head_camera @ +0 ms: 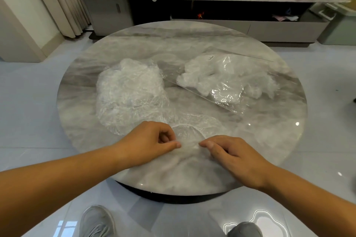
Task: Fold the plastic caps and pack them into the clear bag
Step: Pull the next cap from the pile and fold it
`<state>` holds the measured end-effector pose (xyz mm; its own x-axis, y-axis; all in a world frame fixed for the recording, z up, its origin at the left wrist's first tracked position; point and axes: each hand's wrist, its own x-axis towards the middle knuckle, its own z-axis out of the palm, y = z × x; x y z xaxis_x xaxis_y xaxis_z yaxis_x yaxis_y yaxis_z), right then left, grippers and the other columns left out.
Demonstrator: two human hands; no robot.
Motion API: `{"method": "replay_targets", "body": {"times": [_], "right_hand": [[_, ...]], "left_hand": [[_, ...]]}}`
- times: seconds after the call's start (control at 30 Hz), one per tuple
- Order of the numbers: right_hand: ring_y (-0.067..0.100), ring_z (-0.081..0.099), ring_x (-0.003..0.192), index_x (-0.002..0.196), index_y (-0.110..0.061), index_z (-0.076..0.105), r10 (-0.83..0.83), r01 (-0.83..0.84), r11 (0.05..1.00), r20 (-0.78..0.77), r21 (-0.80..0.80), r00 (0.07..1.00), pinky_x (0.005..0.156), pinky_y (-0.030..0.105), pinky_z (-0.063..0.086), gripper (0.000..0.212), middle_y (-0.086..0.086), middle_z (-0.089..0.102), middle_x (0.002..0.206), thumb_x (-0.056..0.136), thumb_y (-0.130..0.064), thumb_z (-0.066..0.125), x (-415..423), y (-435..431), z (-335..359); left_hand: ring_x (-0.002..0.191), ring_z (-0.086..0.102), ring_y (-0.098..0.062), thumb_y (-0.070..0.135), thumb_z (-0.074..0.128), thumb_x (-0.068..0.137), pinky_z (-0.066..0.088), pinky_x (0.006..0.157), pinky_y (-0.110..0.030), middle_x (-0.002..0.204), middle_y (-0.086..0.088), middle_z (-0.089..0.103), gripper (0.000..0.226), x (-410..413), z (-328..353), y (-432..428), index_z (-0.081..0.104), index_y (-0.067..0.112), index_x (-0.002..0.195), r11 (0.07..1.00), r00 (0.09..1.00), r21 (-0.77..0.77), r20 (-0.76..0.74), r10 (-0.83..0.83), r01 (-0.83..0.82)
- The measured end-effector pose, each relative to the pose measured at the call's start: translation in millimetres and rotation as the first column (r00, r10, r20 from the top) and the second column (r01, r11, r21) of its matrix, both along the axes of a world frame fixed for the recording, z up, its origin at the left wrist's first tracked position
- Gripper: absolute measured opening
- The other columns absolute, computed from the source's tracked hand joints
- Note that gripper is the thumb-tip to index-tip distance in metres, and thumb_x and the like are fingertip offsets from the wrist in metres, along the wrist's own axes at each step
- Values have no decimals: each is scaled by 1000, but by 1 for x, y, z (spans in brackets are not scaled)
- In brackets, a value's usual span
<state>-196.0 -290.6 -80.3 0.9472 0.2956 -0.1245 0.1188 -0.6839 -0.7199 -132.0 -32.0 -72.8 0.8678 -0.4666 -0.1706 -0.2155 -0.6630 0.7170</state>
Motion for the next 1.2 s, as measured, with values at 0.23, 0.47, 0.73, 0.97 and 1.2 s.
{"method": "replay_targets", "body": {"times": [0.23, 0.47, 0.73, 0.97, 1.2], "right_hand": [[-9, 55, 106, 120, -29, 69, 125, -110, 981, 91, -157, 988, 93, 19, 45, 60, -22, 48, 135, 96, -65, 27, 8, 4, -2], [0, 35, 135, 119, -32, 69, -150, 159, 985, 121, -67, 981, 108, 22, 31, 36, -15, 48, 143, 102, -51, 44, 33, 11, 5], [12, 35, 144, 92, -11, 76, -159, 154, 983, -38, -101, 987, 116, 36, 30, 54, 1, 53, 144, 104, -48, 38, 73, 29, 2], [-5, 55, 57, 84, -18, 77, -269, 281, 959, -176, 45, 947, 63, 17, 38, 45, -14, 57, 57, 106, -43, 46, 78, 32, 21], [-18, 56, 58, 85, -13, 80, -286, 340, 919, -257, 198, 923, 68, 18, 37, 47, -22, 70, 66, 106, -39, 47, 72, 27, 24]], "left_hand": [[62, 59, -3, 36, 81, 82, 50, 60, -17, 72, 5, 68, 18, 14, -8, -4, 66, 26, 78, 986, 988, 80, 47, 144, -147], [66, 53, -6, 46, 83, 76, 43, 62, -21, 79, 8, 58, 39, 21, -11, -5, 54, 27, 94, 979, 983, 103, 77, 169, -177], [104, 55, -12, 55, 84, 71, 52, 89, -33, 126, 5, 42, 93, 22, -5, -9, 31, 31, 143, 960, 976, 201, 140, 169, -196], [137, 23, -16, 57, 81, 72, 20, 115, -30, 148, 6, 21, 109, 24, -9, -7, 15, 34, 156, 962, 964, 245, 259, 58, -124], [149, 9, -13, 56, 77, 77, 7, 118, -35, 162, 11, 16, 110, 25, -10, -3, 5, 37, 158, 967, 986, 251, 169, 6, -49]]}}
